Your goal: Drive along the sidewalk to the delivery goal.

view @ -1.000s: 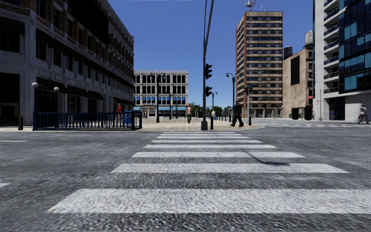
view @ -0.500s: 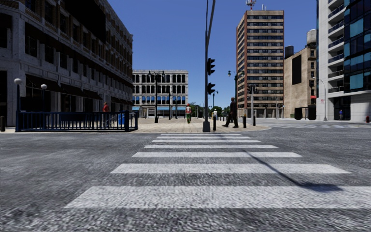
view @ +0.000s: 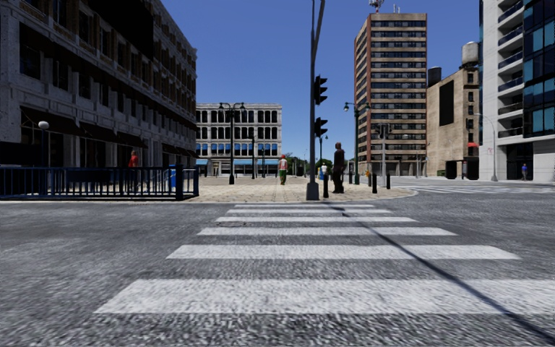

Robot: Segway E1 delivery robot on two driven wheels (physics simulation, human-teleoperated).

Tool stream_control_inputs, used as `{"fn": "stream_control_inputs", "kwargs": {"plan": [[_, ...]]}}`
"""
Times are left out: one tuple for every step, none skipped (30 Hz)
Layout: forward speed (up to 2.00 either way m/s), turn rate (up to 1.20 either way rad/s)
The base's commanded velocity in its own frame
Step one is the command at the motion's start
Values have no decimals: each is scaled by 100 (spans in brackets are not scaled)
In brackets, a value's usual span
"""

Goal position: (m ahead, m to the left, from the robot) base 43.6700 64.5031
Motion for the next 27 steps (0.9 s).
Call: {"fn": "stream_control_inputs", "kwargs": {"plan": [[200,0],[200,0],[200,0],[200,0],[200,0],[200,0],[200,0],[200,0],[200,0],[200,0],[200,0],[200,0],[200,0],[200,0],[200,0],[200,0],[200,0],[200,0],[200,0],[200,0],[200,0],[200,0],[200,0],[200,0],[200,0],[200,0],[200,0]]}}
